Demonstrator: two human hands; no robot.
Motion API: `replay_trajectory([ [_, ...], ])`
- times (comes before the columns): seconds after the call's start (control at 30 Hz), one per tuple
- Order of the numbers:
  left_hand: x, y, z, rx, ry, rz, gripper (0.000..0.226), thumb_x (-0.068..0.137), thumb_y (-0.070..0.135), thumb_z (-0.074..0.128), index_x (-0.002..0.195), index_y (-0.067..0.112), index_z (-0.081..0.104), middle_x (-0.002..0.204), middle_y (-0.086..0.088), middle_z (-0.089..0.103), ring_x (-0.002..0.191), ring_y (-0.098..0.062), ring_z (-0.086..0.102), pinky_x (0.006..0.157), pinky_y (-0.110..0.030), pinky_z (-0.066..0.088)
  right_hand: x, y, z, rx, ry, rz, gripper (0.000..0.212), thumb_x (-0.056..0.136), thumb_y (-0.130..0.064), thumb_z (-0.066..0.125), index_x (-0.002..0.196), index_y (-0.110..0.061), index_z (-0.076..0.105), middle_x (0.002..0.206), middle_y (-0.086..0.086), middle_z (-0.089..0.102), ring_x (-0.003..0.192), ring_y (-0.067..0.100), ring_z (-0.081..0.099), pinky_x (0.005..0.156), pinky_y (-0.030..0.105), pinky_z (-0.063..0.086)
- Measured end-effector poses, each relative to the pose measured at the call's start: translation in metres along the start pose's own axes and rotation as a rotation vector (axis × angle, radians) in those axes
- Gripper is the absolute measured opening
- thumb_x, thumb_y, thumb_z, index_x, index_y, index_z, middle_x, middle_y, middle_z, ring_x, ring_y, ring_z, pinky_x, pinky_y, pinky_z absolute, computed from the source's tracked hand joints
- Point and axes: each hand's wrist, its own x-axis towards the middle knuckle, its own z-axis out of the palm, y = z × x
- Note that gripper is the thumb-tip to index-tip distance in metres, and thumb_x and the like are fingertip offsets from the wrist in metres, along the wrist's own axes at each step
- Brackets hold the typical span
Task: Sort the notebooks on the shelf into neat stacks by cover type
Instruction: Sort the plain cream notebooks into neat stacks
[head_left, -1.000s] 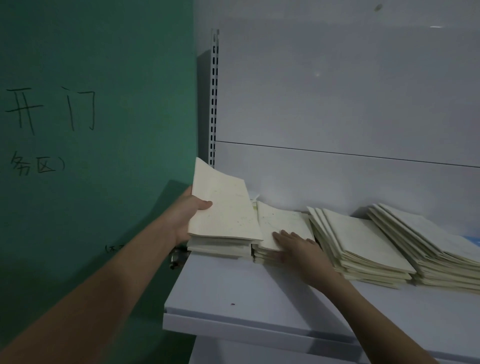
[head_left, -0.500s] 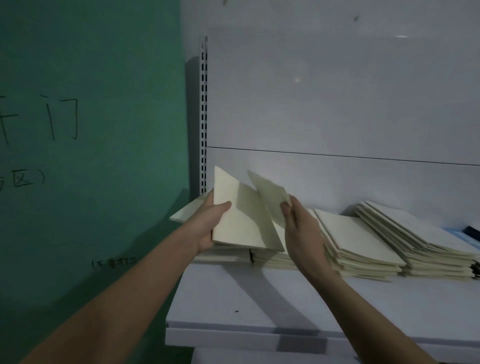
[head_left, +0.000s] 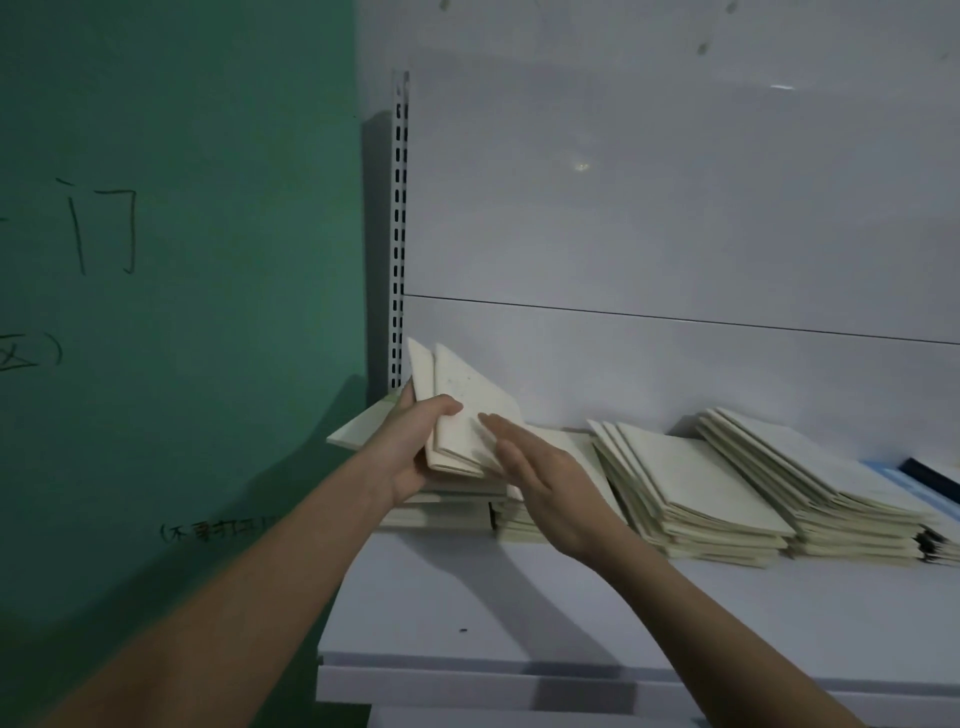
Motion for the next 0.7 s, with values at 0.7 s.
replay_trajectory([
  [0.7,-0.01,0.008,-0.026,-0.011,0.037,0.075,0.049,0.097,0.007,0.046,0.135,0.038,0.045,0.121,-0.003,0.064,0.104,-0.027,0.064,0.065,-0.04,0.058,-0.023,0.062,-0.007,-0.535,-0.287,0.168,0.051,0.103,-0.045,0.029,0.147,-0.02,0.036,0.148,0.001,0.043,0.134,0.021,0.039,0.107,0.036,0.032],
])
